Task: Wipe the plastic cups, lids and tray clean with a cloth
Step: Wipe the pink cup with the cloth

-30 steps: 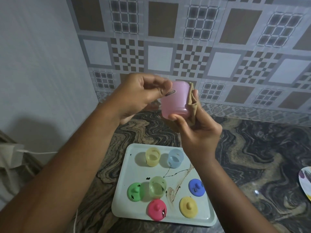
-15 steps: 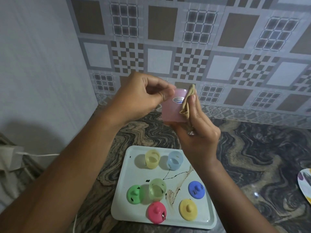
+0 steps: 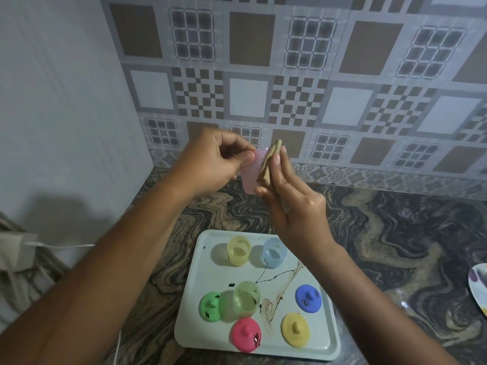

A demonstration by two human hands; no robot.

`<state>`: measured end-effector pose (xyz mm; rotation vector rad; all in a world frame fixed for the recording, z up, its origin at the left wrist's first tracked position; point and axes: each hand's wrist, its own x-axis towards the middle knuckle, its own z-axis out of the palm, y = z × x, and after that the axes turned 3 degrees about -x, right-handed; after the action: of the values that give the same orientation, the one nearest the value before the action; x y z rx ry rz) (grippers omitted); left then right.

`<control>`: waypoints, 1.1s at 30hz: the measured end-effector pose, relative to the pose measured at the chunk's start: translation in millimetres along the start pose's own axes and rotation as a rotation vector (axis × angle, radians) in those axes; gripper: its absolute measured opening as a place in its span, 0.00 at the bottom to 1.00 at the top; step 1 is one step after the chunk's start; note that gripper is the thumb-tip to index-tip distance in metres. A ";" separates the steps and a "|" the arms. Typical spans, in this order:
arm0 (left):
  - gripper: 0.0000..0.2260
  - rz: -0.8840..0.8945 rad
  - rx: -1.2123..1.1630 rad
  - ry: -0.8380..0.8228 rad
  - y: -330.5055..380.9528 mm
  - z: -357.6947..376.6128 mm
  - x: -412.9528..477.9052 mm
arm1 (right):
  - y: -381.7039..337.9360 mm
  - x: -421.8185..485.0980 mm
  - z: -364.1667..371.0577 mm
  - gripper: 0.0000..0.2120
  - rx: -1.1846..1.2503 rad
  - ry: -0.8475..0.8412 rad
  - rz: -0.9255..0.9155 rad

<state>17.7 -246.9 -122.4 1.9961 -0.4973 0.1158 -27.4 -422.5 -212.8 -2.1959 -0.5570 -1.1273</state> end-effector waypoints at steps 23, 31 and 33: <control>0.10 -0.119 0.472 0.012 -146.2 39.5 40.8 | 111.8 -45.8 110.1 0.30 -0.136 -0.486 0.238; 0.08 -0.314 0.429 -0.096 -197.7 73.1 46.3 | 132.2 -37.0 149.6 0.21 -0.139 -0.611 0.433; 0.08 -0.361 0.407 -0.113 -206.3 80.0 48.7 | 133.8 -35.5 156.3 0.20 -0.131 -0.606 0.453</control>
<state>132.6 -251.9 -317.6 2.4689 -0.1839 -0.1317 123.9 -417.9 -356.6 -2.5989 -0.1999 -0.2617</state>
